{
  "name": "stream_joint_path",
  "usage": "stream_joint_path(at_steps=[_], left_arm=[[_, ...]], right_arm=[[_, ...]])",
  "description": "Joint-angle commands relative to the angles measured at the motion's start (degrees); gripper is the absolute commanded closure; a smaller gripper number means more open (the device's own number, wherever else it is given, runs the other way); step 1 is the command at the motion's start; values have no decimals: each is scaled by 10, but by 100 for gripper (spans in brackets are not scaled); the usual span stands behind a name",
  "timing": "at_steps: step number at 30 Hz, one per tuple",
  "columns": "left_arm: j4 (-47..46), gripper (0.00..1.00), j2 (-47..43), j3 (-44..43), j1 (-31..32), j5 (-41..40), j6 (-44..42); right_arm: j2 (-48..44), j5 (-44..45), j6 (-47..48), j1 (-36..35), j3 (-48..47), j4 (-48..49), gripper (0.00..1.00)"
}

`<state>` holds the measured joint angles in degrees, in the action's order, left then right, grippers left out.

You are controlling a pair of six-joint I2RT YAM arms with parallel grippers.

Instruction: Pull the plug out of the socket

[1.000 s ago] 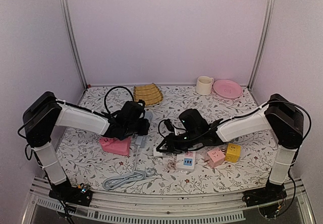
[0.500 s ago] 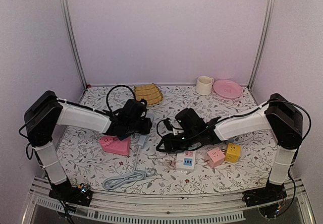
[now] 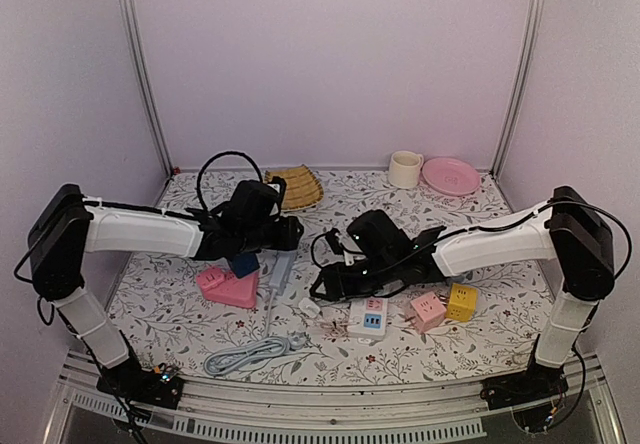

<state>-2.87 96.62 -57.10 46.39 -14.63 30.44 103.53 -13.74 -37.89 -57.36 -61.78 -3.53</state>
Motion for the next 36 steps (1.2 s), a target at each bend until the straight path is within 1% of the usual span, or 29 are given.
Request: stream_joint_path(at_steps=[1, 6, 11, 17, 21, 25, 29, 32, 34, 36], left_arm=[[19, 46, -35, -4, -2, -10, -2], [36, 46, -57, 6, -14, -20, 10], [52, 45, -80, 27, -29, -26, 25], [85, 42, -117, 53, -38, -36, 39], [103, 36, -150, 85, -61, -31, 58], [96, 27, -194, 141, -95, 1, 77], [78, 13, -241, 198, -127, 39, 88], [44, 4, -265, 232, -153, 94, 88], [8, 3, -273, 251, -167, 139, 80], [-14, 3, -269, 256, -171, 165, 67]], right_arm=[[-14, 18, 7, -32, -23, -20, 36], [12, 19, 4, -62, -45, -26, 36], [14, 33, 2, -67, -56, -27, 36], [-5, 70, 18, -59, -65, -38, 29], [-17, 70, 24, -44, -60, -39, 21], [-26, 71, 29, -33, -53, -39, 17], [-29, 70, 31, -25, -48, -39, 15], [-28, 70, 32, -23, -47, -39, 13], [-28, 70, 32, -22, -47, -39, 12], [-26, 69, 33, -21, -48, -39, 11]])
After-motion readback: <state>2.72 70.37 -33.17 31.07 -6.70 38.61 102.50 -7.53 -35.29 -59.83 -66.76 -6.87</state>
